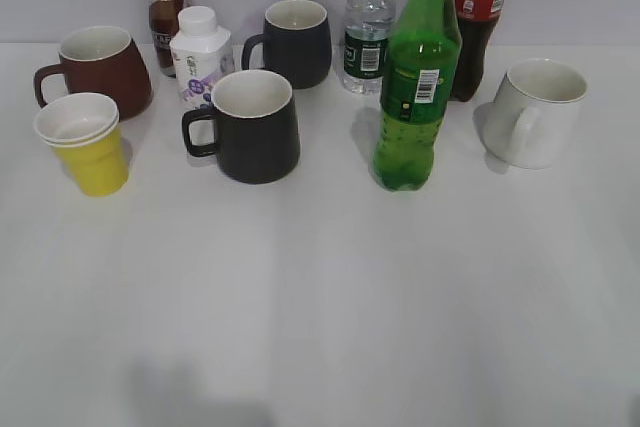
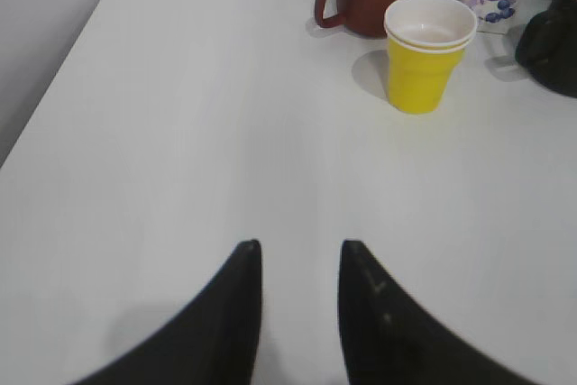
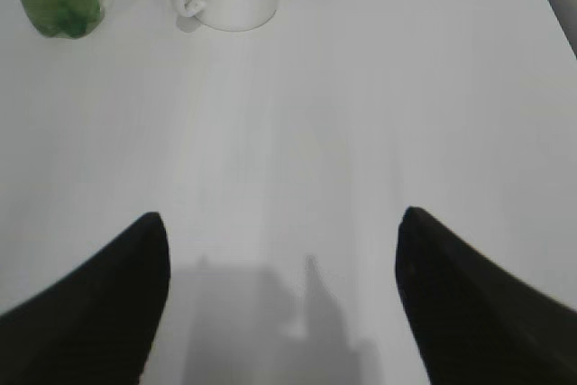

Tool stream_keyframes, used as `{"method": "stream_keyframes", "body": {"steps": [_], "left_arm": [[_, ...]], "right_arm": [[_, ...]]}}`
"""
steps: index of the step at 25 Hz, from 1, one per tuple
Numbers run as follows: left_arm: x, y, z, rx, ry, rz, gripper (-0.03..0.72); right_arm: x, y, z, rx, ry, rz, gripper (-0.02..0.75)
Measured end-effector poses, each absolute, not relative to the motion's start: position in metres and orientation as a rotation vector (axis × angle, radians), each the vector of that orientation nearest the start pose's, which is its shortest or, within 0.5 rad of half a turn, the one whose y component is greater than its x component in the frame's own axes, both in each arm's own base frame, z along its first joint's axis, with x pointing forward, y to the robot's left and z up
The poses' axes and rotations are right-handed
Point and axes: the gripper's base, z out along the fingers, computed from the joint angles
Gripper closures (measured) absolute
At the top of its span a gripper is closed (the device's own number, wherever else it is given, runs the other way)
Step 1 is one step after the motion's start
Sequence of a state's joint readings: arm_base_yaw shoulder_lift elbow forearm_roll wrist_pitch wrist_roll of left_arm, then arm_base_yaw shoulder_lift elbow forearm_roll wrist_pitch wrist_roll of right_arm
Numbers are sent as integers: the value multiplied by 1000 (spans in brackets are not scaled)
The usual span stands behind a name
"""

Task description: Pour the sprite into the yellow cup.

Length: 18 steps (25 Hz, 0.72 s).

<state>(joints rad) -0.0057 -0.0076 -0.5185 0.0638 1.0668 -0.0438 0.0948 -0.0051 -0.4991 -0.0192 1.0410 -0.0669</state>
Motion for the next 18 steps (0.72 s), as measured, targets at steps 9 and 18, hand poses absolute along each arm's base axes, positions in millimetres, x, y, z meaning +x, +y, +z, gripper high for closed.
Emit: {"method": "stream_keyframes", "body": {"steps": [9,18], "left_arm": [[-9,5,282,-43,2022,45,456],[-9,5,282,-43,2022,45,456]], "right_arm": [[-5,-2,279,-162,2014,-5,151],[-5,-2,279,-162,2014,-5,151]]}}
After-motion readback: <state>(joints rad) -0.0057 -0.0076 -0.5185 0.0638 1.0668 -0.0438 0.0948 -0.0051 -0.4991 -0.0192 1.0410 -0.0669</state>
